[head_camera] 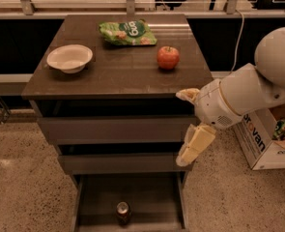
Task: Pick orange can from bottom drawer and place on counter
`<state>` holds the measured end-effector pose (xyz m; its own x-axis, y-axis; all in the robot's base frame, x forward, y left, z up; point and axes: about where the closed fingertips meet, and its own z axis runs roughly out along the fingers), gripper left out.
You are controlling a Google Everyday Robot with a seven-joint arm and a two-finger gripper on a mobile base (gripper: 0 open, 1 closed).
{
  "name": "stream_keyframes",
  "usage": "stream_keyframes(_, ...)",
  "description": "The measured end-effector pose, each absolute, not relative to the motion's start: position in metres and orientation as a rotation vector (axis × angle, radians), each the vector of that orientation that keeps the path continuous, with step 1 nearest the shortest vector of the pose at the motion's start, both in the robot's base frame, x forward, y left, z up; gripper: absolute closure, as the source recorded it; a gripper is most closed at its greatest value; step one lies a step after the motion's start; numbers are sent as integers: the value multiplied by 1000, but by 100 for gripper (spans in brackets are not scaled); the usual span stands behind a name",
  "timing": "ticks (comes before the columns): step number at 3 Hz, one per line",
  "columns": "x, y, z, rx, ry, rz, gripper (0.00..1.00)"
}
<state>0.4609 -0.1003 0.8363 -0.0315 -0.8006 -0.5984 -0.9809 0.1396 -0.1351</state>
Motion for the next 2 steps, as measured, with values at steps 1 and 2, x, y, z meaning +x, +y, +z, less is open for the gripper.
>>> stream_keyframes(1,462,-98,836,-1703,1869,430,0)
stream_keyframes(2,464,-62,805,-1727,1719,507,0)
